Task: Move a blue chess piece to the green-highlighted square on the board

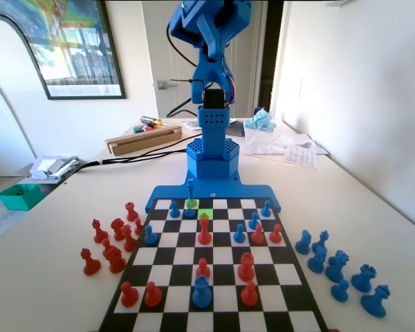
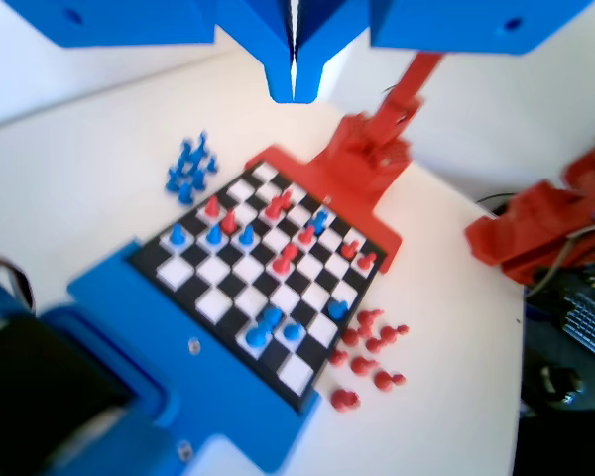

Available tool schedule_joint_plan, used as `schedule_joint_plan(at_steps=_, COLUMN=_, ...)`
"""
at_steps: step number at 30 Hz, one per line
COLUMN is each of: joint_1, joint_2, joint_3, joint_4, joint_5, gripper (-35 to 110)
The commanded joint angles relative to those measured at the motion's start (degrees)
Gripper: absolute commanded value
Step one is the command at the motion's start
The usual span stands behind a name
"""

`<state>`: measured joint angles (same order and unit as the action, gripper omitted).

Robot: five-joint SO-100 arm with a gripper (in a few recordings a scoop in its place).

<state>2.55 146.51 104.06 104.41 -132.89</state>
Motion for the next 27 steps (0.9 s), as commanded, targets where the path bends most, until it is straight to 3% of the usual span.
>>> schedule_joint_plan(at_steps=1, joint_1=4.6, joint_2=-2.7, joint_3=-2.6, joint_4=0.5, joint_5=-11.4, gripper=1)
schedule_joint_plan(at_steps=17, joint_1=21.0, joint_2=-21.0, joint_3=3.9, joint_4=-0.2, joint_5=-32.3, gripper=1)
schedule_joint_plan(at_steps=27, joint_1=24.8, joint_2=-29.0, joint_3=10.1, joint_4=-13.2, joint_5=-33.8, gripper=9)
